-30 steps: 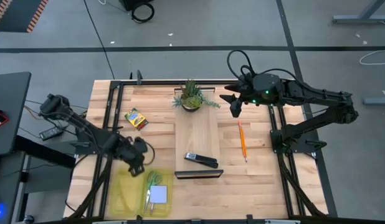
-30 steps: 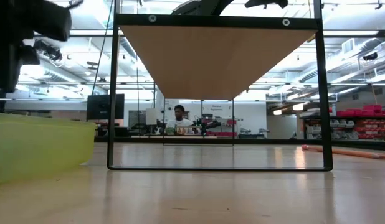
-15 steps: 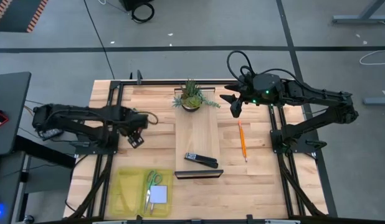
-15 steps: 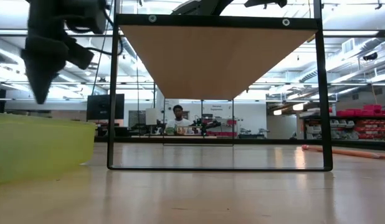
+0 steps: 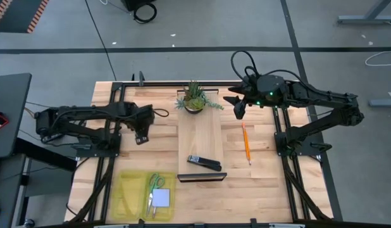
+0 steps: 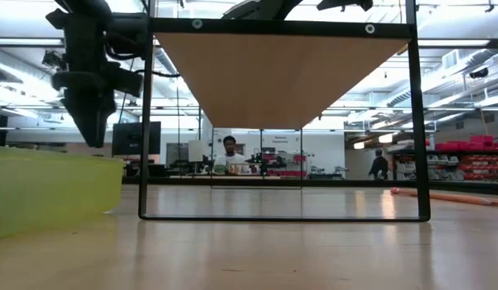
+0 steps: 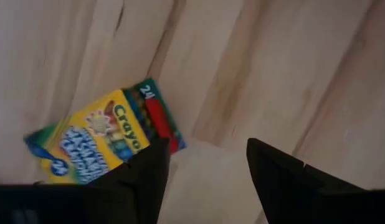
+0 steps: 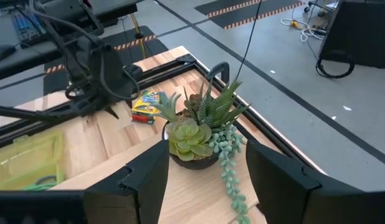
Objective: Pack school essentials
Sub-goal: Put the crayon box into the supply box
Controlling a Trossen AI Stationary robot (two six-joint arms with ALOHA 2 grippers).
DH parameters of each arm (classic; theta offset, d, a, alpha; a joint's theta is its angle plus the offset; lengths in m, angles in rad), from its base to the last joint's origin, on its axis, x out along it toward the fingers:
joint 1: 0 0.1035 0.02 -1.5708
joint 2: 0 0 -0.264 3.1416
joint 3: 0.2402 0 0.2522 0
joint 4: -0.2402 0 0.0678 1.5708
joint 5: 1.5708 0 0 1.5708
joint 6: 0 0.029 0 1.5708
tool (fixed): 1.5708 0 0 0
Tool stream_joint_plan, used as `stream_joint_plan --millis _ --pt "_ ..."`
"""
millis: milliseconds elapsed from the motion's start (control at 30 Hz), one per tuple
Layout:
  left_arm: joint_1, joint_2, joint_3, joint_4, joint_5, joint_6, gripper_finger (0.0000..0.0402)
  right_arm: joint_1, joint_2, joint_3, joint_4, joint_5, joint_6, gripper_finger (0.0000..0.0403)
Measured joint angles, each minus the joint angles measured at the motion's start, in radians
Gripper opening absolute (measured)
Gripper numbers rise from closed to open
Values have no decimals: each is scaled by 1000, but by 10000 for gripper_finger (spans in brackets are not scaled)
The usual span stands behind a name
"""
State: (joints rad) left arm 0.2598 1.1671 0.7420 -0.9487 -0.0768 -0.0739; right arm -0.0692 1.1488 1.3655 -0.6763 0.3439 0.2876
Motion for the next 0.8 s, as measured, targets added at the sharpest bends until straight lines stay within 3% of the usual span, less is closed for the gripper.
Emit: stream_joint_plan --millis 267,367,467,800 --pt "0 27 4 0 3 -399 195 0 0 0 -2 0 23 220" --pt "4 28 4 14 1 -469 187 0 0 0 14 0 23 220" --pt "14 57 4 22 -47 -545 183 0 0 0 33 0 14 220" --pt "61 147 4 -33 -163 -1020 198 0 0 0 42 -1 1 220"
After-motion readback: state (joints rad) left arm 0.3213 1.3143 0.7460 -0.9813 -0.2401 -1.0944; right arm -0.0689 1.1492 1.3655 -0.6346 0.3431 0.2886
